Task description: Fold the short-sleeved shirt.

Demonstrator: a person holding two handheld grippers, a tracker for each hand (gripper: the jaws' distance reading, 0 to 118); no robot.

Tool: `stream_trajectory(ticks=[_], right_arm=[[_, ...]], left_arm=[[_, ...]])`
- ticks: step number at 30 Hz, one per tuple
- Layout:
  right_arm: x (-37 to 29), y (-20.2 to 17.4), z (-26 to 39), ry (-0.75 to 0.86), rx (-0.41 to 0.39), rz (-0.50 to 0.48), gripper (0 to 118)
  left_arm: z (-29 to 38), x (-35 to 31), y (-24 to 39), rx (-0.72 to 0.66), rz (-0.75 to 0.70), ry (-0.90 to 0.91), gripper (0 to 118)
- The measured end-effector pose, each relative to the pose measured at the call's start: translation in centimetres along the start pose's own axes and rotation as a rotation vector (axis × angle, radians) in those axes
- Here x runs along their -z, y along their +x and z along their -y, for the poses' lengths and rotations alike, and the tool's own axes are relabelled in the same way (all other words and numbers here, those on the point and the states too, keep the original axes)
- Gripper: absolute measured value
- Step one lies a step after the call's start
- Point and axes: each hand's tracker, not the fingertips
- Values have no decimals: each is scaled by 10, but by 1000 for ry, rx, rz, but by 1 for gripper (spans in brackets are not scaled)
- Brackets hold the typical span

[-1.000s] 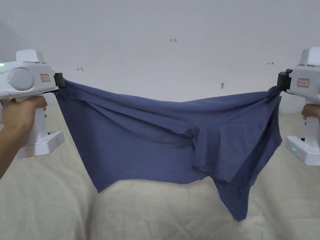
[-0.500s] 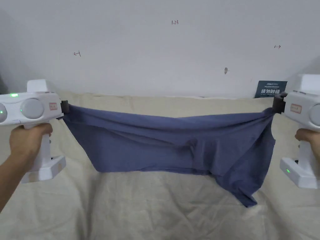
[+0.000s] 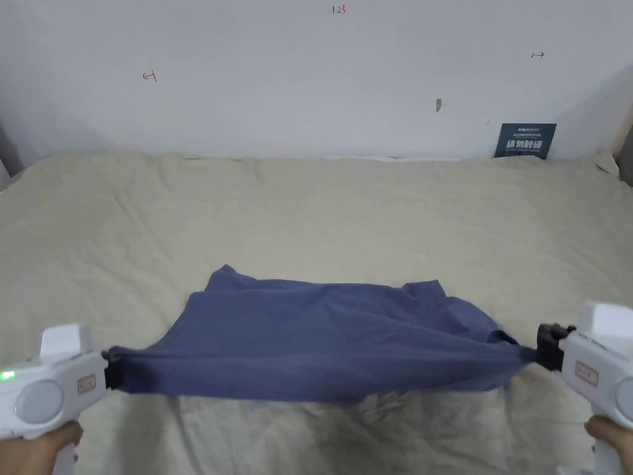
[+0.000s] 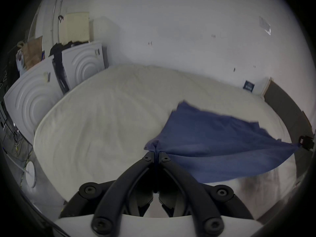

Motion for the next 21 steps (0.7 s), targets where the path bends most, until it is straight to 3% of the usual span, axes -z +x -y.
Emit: stream_trajectory(ticks=[9,20,21], right_arm=[[-26,26,120,-205,40,48,10],[9,34,172,-412,63,116,12],[8,32,167,-412,55,124,12]], left_arm=[[120,-12,-20,58,-52,-189,4],[153,17,-19,52,-101,-329,4],[152,18,-18,46,-105,-329,9]])
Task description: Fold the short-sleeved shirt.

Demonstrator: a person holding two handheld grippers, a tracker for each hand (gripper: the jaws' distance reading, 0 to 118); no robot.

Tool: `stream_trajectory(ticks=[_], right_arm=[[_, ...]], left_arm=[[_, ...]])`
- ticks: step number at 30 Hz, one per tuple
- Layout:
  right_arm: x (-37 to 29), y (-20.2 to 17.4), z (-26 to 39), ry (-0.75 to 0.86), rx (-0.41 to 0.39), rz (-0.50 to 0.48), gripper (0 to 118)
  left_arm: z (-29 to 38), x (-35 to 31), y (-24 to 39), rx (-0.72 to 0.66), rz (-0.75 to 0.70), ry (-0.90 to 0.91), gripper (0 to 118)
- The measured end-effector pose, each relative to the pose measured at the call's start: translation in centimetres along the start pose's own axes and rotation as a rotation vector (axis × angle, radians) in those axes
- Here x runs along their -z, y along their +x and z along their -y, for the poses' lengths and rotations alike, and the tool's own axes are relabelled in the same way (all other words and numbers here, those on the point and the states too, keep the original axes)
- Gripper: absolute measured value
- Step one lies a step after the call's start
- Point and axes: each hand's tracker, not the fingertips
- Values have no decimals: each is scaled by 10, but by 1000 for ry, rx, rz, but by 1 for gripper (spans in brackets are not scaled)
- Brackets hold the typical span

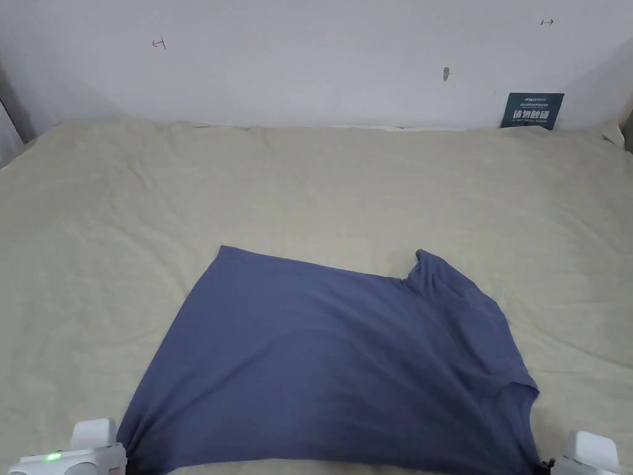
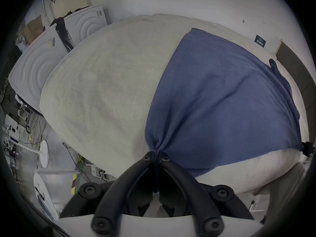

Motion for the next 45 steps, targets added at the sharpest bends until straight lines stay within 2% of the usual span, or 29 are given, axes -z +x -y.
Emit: stream_trajectory(ticks=[1,2,3,4,5,7,11,15,18,20,21,22,23,28,31,42,43,44,45], right_arm=[[-4,-5,-1,0,-3,-1,19],[-12,-8,-5,6,-11,-3,33],[-20,-11,-11,31,-26,-7,52],[-28,-14,-18,71,-40,-13,77],[-40,-16,-27,110,-51,-27,90],[-66,-25,-46,223,-68,-54,103],[-128,-53,-75,490,-124,-65,103],[-174,-74,-88,727,-137,-53,103],[-192,-83,-93,841,-137,-27,101],[-198,-89,-95,882,-150,-3,81],[-199,-91,-96,888,-151,9,62],[-199,-92,-98,896,-153,13,23],[-199,-94,-99,906,-155,23,2],[-192,-93,-111,907,-155,8,1],[-180,-92,-124,891,-145,0,1],[-106,-92,-188,797,-160,35,1],[-98,-92,-193,789,-163,43,1],[-90,-92,-199,782,-165,50,1],[-82,-93,-203,773,-166,60,1]], left_arm=[[-2,-2,1,-9,-3,4,29],[-4,-5,3,-16,-13,10,54],[-5,-13,6,-22,-27,31,84],[-8,-20,8,-25,-18,57,114],[-15,-29,11,-25,20,101,118],[-28,-59,20,-57,79,246,115],[-62,-111,44,-60,147,466,114],[-84,-153,67,-42,171,696,111],[-92,-174,83,-19,158,833,96],[-98,-182,94,8,155,901,64],[-100,-185,99,16,166,925,42],[-102,-186,102,23,175,932,10],[-107,-186,107,32,182,938,0],[-133,-174,126,64,215,895,0],[-167,-151,132,71,248,791,0],[-342,21,146,170,269,279,2],[-350,34,147,157,235,264,9],[-360,51,150,158,221,232,26],[-370,68,150,154,230,172,55]])
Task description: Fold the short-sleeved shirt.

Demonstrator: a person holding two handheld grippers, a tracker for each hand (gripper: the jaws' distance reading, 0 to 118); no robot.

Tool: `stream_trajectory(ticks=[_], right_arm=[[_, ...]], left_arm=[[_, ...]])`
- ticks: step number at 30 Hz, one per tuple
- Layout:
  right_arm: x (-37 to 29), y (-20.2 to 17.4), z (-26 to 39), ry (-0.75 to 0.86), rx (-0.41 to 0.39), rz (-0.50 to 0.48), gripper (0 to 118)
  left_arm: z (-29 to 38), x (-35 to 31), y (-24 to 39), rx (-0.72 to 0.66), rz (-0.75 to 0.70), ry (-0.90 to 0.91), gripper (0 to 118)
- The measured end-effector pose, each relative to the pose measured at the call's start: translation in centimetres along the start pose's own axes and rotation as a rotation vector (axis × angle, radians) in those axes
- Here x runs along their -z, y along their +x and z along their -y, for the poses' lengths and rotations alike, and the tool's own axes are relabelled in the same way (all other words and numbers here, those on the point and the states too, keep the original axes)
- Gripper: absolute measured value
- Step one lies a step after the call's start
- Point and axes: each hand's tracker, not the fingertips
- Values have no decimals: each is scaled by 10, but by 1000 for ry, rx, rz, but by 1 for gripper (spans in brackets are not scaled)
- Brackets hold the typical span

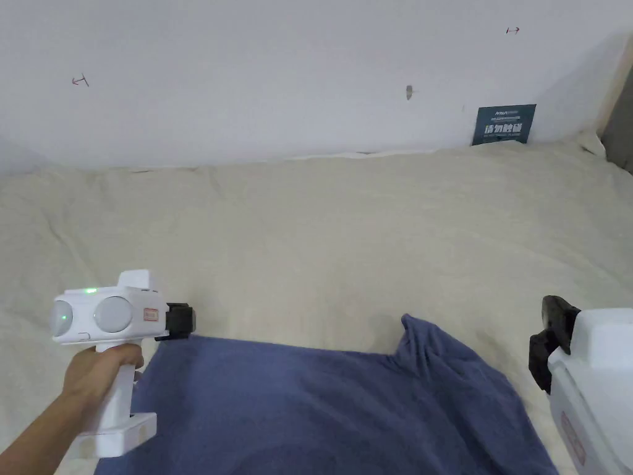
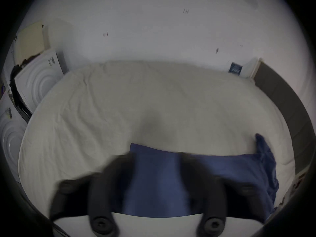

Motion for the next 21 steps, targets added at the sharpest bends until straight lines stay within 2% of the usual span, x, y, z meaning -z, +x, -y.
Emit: stream_trajectory(ticks=[1,2,3,5,7,8,9,10,11,12,13,14,15,16,19,21], right_arm=[[8,0,2,-9,-4,7,2],[16,1,4,-17,-6,9,2],[23,2,7,-27,-6,15,2],[36,3,13,-48,-5,26,2],[48,6,18,-70,-6,27,2],[52,7,21,-81,-7,31,2],[56,9,23,-91,-9,32,2],[60,10,25,-102,-6,32,2],[64,13,27,-120,2,29,2],[68,15,29,-141,14,23,2],[73,17,30,-163,26,16,7],[80,20,31,-202,34,8,16],[88,23,32,-220,49,-12,32],[94,25,35,-249,63,-25,59],[127,31,44,-389,100,-82,115],[151,32,56,-482,104,-108,118]], left_arm=[[-3,16,-3,-28,-6,-34,93],[-4,29,-5,-44,-24,-73,111],[-4,39,-6,-49,-40,-95,115],[-3,58,-7,-31,-75,-87,105],[0,75,-8,1,-103,-147,102],[2,82,-7,10,-123,-179,95],[6,88,-5,7,-125,-182,81],[8,88,-3,7,-105,-187,56],[12,82,-3,-40,0,-150,41],[13,79,1,-54,-27,-118,29],[13,78,4,-43,-25,-126,13],[13,77,8,-28,-19,-122,4],[14,75,12,0,-26,-118,4],[13,72,15,27,-50,-114,4],[11,49,13,11,-19,-41,4],[10,28,9,-5,15,10,4]])
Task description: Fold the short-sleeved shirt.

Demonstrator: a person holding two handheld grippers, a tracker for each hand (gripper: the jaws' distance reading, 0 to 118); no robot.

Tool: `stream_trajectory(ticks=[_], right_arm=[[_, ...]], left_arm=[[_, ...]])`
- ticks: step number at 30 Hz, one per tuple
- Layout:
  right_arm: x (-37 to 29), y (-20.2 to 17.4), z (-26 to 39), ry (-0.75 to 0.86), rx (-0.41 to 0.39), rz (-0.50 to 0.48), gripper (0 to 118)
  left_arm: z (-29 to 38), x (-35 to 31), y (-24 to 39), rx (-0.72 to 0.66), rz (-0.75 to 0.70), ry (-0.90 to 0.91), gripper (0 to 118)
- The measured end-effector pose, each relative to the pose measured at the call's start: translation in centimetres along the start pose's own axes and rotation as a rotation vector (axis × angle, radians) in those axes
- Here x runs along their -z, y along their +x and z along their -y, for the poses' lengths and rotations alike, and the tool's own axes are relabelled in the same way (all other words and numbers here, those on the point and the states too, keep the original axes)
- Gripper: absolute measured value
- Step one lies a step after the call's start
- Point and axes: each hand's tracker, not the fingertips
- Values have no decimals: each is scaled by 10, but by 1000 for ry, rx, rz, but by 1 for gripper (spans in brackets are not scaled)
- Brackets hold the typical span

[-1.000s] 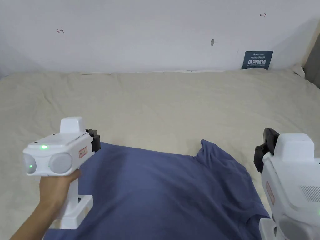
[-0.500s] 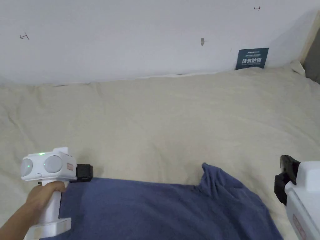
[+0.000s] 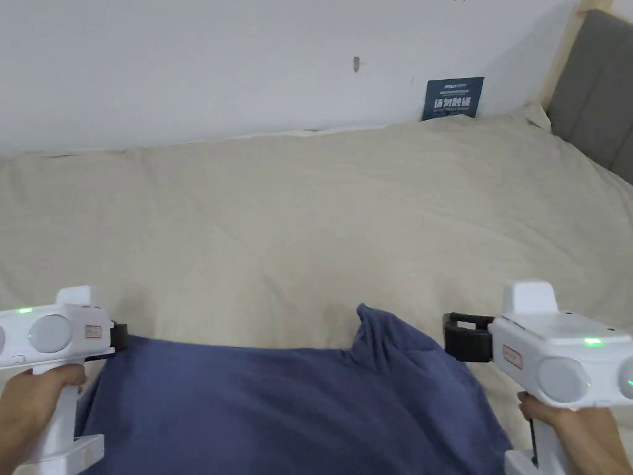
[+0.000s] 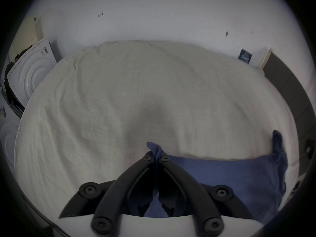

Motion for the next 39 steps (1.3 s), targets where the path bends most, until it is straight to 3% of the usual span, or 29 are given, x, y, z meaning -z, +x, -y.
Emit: stream_trajectory(ticks=[6,9,12,13,14,15,17,25,39], right_arm=[[73,-6,9,-202,-58,10,109],[106,-14,21,-298,-107,11,94],[101,-21,27,-276,-59,-37,68],[96,-22,24,-278,-59,-25,52],[92,-23,22,-263,-57,-47,28],[89,-22,23,-238,-107,-10,5],[78,-22,20,-217,-150,-18,6],[-36,-7,-33,62,-104,-18,5],[-250,-33,-243,600,-70,-89,5]], left_arm=[[-5,-45,-3,9,56,66,4],[-5,-55,-4,11,70,75,4],[-2,-61,-6,15,69,81,4],[0,-60,-7,14,70,82,4],[1,-62,-8,12,71,82,4],[3,-63,-9,7,68,81,4],[8,-70,-11,-7,61,87,4],[12,-150,-22,-56,72,241,4],[-127,-356,-27,-15,-52,653,4]])
